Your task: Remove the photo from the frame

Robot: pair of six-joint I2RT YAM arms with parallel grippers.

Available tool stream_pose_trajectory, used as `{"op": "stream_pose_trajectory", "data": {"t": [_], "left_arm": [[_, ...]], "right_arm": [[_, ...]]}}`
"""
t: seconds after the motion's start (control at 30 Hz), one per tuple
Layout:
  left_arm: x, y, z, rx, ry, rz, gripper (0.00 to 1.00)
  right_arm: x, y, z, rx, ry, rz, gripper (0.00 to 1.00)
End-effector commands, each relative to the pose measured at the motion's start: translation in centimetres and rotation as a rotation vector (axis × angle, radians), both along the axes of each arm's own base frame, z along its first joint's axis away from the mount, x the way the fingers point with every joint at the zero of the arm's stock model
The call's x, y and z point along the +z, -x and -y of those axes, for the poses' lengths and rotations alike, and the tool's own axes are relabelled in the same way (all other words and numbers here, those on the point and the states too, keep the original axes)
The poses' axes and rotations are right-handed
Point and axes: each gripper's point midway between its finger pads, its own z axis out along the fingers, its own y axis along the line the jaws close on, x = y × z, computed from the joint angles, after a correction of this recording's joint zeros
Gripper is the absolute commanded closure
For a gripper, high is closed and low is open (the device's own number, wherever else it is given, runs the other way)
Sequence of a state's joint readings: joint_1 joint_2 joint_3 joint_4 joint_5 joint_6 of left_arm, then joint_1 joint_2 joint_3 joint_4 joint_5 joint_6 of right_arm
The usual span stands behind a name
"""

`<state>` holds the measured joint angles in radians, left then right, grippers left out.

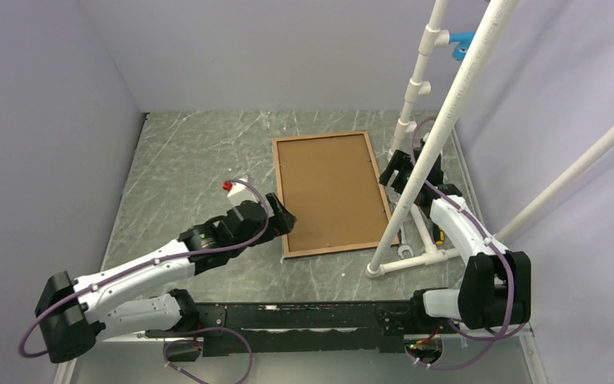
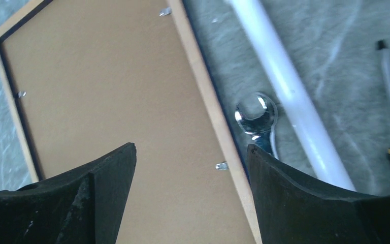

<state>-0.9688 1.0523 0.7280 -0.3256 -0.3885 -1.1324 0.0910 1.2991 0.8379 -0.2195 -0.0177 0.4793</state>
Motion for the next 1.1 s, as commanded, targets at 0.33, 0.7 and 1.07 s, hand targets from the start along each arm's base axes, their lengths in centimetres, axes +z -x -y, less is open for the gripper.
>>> {"op": "stream_pose_trajectory", "data": {"t": [0.33,0.7,1.07], "left_arm": [[4.8,-2.5,-3.5,-0.085,-0.079,0.151,0.01],[7.4,-4.2,-1.4,-0.185,-0.089,0.163,0.01],[9.5,-5.9,1.2,-0.282,-0.069,0.167,0.01]], "right_arm": [[-1.2,4.6,14.3,-0.770,0.035,-0.097,0.26],[-4.4,6.1,15.1,-0.770,0.091,-0.270,0.30],[-8.2,7.2,15.9,-0.746,0.164,-0.407,0.34]]}}
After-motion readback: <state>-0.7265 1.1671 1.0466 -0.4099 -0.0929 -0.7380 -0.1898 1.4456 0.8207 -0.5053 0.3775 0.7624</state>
